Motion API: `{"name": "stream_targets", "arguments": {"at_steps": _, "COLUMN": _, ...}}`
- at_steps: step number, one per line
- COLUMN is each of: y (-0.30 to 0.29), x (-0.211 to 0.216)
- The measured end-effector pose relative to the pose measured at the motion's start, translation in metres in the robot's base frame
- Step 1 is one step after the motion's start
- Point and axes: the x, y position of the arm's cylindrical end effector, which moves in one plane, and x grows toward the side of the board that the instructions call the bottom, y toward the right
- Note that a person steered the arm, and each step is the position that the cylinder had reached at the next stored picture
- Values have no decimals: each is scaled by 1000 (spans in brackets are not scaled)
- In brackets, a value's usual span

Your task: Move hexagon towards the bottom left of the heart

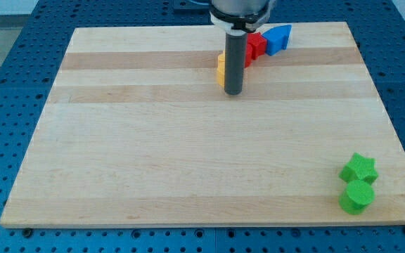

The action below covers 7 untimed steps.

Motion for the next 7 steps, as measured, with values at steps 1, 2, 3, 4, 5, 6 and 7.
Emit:
{"name": "stream_targets", "arguments": {"at_steps": 1, "y": 50, "x": -6}}
{"name": "stream_targets", "arguments": {"at_steps": 2, "y": 37, "x": -21}}
{"name": "stream_targets", "arguments": {"at_steps": 3, "y": 11, "x": -21}}
{"name": "stream_targets", "arguments": {"at_steps": 4, "y": -21, "x": -24}}
{"name": "stream_targets", "arguments": {"at_steps": 5, "y": -40, "x": -24}}
{"name": "stream_targets", "arguments": {"at_steps": 6, "y": -36, "x": -16}}
{"name": "stream_targets", "arguments": {"at_steps": 7, "y": 58, "x": 35}}
